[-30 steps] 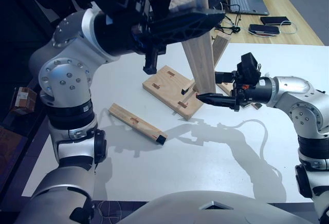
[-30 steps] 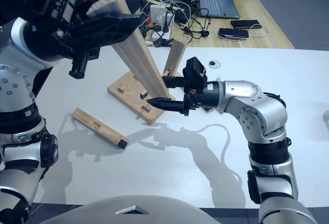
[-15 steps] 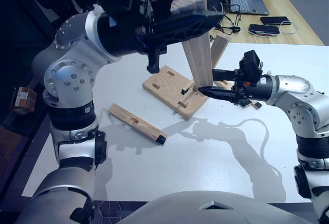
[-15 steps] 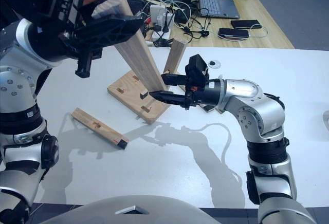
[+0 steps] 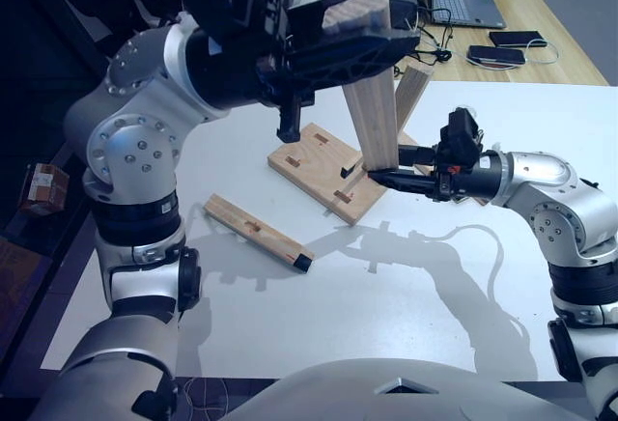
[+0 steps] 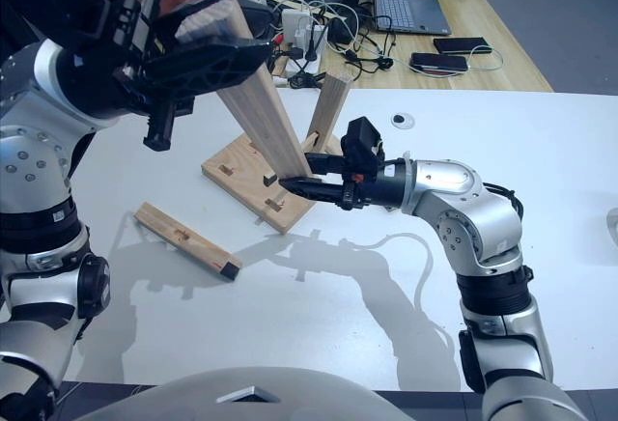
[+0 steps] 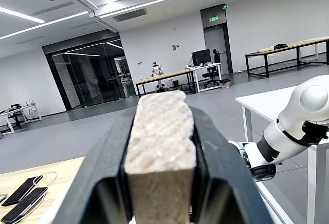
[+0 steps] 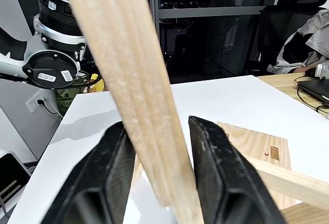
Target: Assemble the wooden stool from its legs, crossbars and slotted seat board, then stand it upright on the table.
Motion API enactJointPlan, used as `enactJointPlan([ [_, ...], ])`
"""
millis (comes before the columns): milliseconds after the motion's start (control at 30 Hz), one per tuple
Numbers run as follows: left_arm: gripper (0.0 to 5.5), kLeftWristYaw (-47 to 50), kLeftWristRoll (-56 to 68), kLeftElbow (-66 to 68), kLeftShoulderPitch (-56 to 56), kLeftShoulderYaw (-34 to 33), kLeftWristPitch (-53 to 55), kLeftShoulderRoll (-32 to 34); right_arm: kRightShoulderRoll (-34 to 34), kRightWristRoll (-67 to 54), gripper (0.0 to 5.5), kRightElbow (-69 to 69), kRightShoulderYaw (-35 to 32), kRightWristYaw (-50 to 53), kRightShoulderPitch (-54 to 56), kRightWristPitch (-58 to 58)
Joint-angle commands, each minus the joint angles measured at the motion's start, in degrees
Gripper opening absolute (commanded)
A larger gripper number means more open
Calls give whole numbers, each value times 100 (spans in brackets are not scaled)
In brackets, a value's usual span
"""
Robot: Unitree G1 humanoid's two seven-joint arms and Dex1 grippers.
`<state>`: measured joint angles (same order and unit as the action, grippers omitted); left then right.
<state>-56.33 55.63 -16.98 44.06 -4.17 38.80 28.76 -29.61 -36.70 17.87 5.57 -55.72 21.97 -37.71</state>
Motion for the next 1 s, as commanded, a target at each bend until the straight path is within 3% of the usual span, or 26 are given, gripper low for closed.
enactJointPlan([
  [33, 102, 306, -101, 53, 0, 143, 482, 216, 95, -156, 151, 121, -72, 91, -55, -29],
  [67, 139, 310, -154, 111, 33, 200, 569, 269, 97, -159, 151, 121, -76, 87, -57, -33],
  [233, 213, 666, -287, 206, 64, 90, 714, 321, 153, -83, 111, 37, -206, 259, -67, 30],
  [467, 215, 2559, 128, 115, -40, -859, 1093, -11, 656, 928, 101, 114, -512, 1972, -9, 723],
  [567, 215, 4083, 109, 79, 187, -1150, 1145, -524, 553, 2702, 101, -23, -40, 3126, 170, 1538],
  [700, 215, 5854, 461, -4, 730, -1142, 1013, -1685, 323, 4932, 101, -415, 321, 4566, 694, 2287],
  [833, 215, 6570, 1013, -123, 829, -1024, 1089, -2293, 542, 5981, 101, -1201, 355, 5614, 1381, 2458],
  [1000, 215, 6830, 1267, 100, 877, -967, 952, -2529, 807, 6264, 101, -2384, 362, 6168, 2093, 2925],
])
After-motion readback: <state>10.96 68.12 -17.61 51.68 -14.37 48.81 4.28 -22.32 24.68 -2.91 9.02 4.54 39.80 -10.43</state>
